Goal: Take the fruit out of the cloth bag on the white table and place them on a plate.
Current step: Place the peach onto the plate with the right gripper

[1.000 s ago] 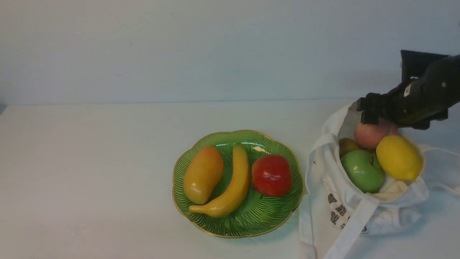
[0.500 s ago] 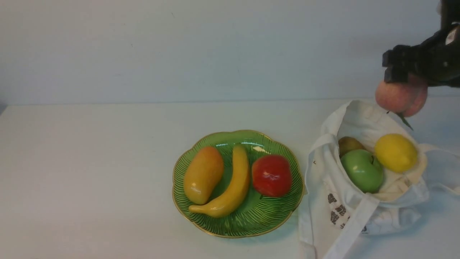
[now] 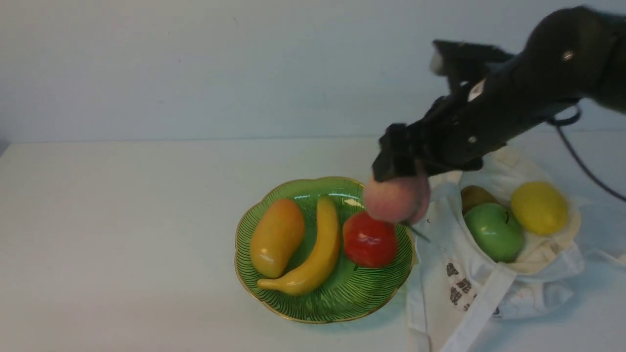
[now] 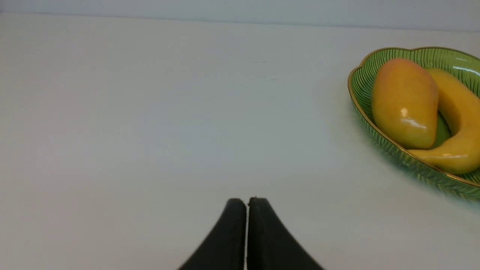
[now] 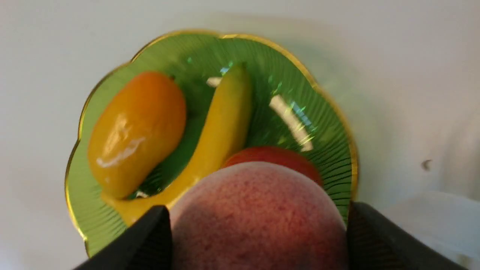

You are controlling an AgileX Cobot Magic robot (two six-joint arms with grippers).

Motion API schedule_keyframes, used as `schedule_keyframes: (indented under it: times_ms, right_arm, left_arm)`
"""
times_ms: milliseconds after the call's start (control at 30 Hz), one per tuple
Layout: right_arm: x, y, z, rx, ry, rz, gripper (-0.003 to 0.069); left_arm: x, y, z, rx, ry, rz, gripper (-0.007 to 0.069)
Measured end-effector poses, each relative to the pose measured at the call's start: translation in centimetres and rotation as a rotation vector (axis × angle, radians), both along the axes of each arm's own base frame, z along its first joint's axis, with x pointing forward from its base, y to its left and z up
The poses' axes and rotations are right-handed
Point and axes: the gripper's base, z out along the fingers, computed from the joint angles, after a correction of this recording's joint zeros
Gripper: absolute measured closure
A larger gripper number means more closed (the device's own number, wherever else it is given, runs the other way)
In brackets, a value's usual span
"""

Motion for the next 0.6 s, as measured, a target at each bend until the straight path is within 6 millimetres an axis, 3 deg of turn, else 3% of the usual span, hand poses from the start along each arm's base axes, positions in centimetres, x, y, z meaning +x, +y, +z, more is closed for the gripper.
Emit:
schedule_keyframes:
  times_ms: [100,233,400,600]
  right_arm:
    - [-0.4,3.0,-2.3,-0.027,0.008,0.096,0.0121]
    - [-0.6,5.0,-3.8,-0.046,-0.02,0.167,0.0121]
    - [-0.7,5.5,-4.2,-0.049,-0.026,0.185,0.0114]
    - [-1.0,5.4,-4.2,-0.069,0.009,0.205,-0.001]
  left_arm:
    - [0.0,0.0,0.0,0.0,0.0,0.0,0.0632]
    - [0.0,0.0,0.0,0.0,0.0,0.0,0.0632]
    - [0.0,0.0,0.0,0.0,0.0,0.0,0.0632]
    - [0.0,0.0,0.0,0.0,0.0,0.0,0.0632]
